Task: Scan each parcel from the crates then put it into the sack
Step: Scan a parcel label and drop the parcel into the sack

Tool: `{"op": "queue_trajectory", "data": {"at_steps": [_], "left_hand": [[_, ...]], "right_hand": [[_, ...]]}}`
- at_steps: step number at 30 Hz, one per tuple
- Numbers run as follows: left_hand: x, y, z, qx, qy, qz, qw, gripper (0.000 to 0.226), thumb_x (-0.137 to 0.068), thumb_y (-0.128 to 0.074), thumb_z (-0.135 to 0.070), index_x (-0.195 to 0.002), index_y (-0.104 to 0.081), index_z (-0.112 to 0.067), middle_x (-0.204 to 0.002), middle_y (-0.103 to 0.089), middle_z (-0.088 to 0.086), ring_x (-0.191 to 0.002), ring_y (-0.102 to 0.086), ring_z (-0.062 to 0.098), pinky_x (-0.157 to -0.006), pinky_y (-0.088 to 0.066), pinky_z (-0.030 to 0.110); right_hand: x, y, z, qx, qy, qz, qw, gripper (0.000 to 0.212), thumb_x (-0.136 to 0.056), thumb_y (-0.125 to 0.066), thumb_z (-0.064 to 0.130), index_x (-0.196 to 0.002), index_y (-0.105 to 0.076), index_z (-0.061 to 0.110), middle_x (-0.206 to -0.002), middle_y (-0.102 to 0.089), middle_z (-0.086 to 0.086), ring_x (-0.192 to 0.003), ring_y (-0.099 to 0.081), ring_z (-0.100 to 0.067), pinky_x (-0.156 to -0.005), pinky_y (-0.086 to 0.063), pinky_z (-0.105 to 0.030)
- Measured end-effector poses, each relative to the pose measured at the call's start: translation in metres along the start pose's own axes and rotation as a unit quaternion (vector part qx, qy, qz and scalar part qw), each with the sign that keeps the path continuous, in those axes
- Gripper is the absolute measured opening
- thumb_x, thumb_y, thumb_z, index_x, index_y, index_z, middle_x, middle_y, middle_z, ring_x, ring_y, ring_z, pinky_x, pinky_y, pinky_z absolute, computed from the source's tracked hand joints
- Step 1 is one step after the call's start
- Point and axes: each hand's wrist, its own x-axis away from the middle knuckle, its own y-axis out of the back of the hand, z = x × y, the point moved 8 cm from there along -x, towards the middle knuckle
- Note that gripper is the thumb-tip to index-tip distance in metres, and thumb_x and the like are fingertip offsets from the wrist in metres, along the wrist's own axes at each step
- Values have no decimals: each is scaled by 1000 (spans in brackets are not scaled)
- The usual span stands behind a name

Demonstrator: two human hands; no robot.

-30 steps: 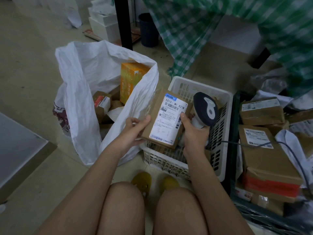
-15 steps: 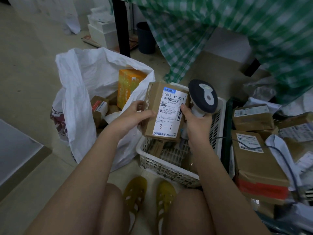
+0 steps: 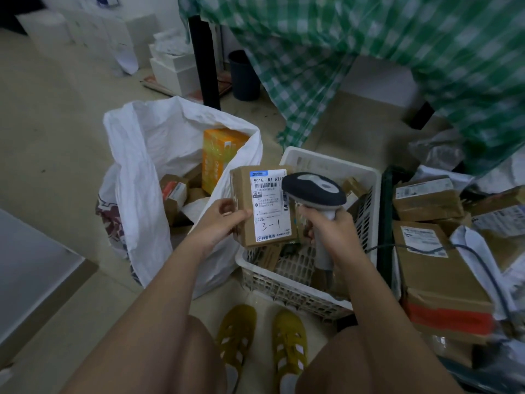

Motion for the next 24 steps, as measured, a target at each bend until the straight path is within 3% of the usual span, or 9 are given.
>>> {"op": "queue_trajectory", "data": {"at_steps": [5,10,17,21,24], "left_hand": [[-8,2,10,26,10,-20,999,74,-80,-74,-34,-142,-39,-14,-134,-53,2,-120,-54,20,-104,-45,43],[-11,6,13,18,-1,-19,1000,88,-68,-82,-42,-141,-40,-15,-135,-54,2,-118,-55,18,-101,-47,40],[-15,5,11,14,-26,-20,999,106,-51,-83,-54,-141,-40,-18,-134,-54,0,-120,-55,18,-103,-47,41],[-13,9,5,34,-42,-39,998,79,-75,-79,-36,-141,-40,-16,-136,-53,0,-120,-55,16,-103,-47,39],[-6,28,-17,46,-104,-128,985,62,-80,-76,-32,-133,-47,-17,-121,-60,-9,-108,-58,2,-93,-50,24]], "right_hand": [[6,-11,0,46,1,30,999,16,-82,-75,19,-74,-61,18,-52,-59,10,-57,-55,-11,-54,-44,-27],[14,-12,0,53,16,36,998,15,-82,-74,19,-74,-62,22,-50,-58,13,-51,-53,-2,-54,-43,-25],[17,-6,2,56,16,26,998,24,-80,-72,17,-65,-55,10,-54,-48,-6,-55,-42,-16,-53,-36,-31],[17,-5,2,45,14,11,999,25,-81,-72,15,-64,-54,9,-56,-48,-10,-54,-44,-16,-53,-38,-30],[12,-7,3,13,12,-19,1000,26,-84,-68,13,-64,-52,10,-60,-48,-14,-55,-46,-18,-55,-38,-31]]}}
